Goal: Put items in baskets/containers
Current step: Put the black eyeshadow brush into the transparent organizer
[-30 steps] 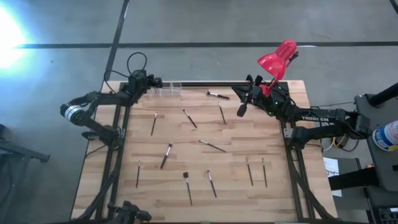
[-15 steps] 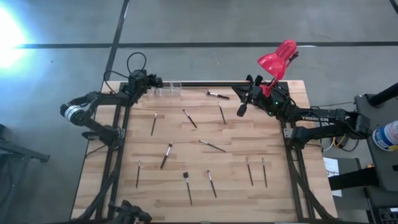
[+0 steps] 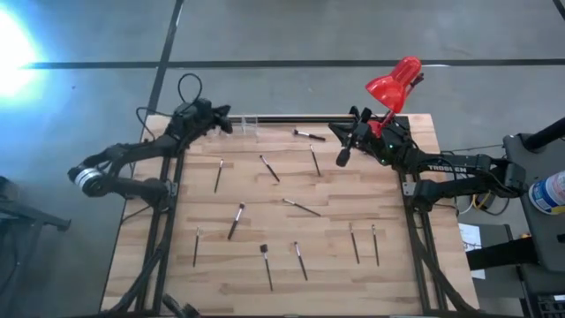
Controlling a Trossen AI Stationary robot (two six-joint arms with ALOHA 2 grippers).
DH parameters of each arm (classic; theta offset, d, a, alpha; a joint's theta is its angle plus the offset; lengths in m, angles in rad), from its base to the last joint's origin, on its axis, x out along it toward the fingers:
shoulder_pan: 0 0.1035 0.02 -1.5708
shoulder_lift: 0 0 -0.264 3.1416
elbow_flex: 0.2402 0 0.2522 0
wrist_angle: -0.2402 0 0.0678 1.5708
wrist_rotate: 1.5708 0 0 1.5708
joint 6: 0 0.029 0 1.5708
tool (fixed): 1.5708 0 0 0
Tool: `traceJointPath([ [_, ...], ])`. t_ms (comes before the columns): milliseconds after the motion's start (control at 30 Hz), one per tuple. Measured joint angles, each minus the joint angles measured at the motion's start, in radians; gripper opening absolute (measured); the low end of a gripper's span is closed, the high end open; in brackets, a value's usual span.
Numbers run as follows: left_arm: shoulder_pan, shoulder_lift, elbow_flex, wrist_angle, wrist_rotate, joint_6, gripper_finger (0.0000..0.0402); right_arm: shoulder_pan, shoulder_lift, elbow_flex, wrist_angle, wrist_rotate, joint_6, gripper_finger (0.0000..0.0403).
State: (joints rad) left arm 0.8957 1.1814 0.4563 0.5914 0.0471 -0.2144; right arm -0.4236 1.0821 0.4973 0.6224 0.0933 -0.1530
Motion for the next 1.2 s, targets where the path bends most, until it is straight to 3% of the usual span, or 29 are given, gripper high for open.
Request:
traceJointPath([
  [200, -0.227, -0.083, -0.094, 0.040, 0.025, 0.107, 0.0001, 0.025, 0.000, 0.053, -0.130, 0.011, 0.047, 0.0008],
  [567, -0.568, -0.092, -0.146, 0.025, -0.004, 0.140, 0.0000, 0.227, 0.001, 0.070, -0.304, 0.056, 0.110, 0.0008],
  [767, -0.721, -0.092, -0.156, -0.058, -0.106, 0.103, 0.0000, 0.346, 0.032, 0.055, -0.376, 0.131, 0.178, 0.0008],
  [1000, -0.957, -0.092, -0.097, -0.295, -0.312, -0.045, 0.0000, 0.454, 0.099, 0.040, -0.387, 0.217, 0.187, 0.0008],
  [1200, -1.220, -0.092, 0.043, -0.763, -0.519, -0.401, 0.0000, 0.493, 0.155, 0.022, -0.378, 0.225, 0.188, 0.0008],
])
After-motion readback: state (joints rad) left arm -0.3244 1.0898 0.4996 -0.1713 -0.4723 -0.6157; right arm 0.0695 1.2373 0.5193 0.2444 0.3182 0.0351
